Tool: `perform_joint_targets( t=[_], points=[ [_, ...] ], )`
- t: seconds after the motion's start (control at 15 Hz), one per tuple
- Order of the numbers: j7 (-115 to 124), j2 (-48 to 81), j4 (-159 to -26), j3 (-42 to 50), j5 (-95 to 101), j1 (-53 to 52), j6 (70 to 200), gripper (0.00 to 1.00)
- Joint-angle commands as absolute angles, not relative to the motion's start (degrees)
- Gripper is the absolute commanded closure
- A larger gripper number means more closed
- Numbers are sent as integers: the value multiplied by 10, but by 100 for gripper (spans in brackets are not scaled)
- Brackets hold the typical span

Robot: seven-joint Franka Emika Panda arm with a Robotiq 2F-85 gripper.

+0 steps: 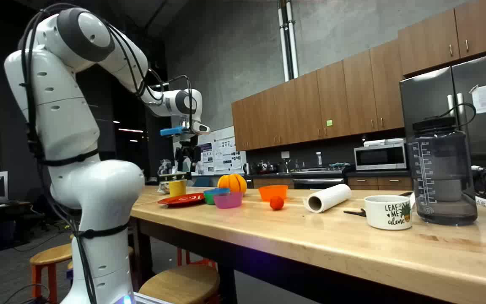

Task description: Pour the contents in the green bowl into the orange bowl

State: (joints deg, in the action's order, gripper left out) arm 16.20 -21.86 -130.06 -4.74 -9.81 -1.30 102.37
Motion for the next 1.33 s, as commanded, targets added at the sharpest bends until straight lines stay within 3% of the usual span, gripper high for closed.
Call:
perform_joint_targets(
  t=[0.0, 0.6, 1.27],
  points=[
    [162, -218, -1300, -48, -98, -12, 1023, 0],
    [162, -218, -1299, -48, -98, -12, 1023, 0],
    [170, -183, -1305, -47, -92, -7, 1116, 0]
  ],
)
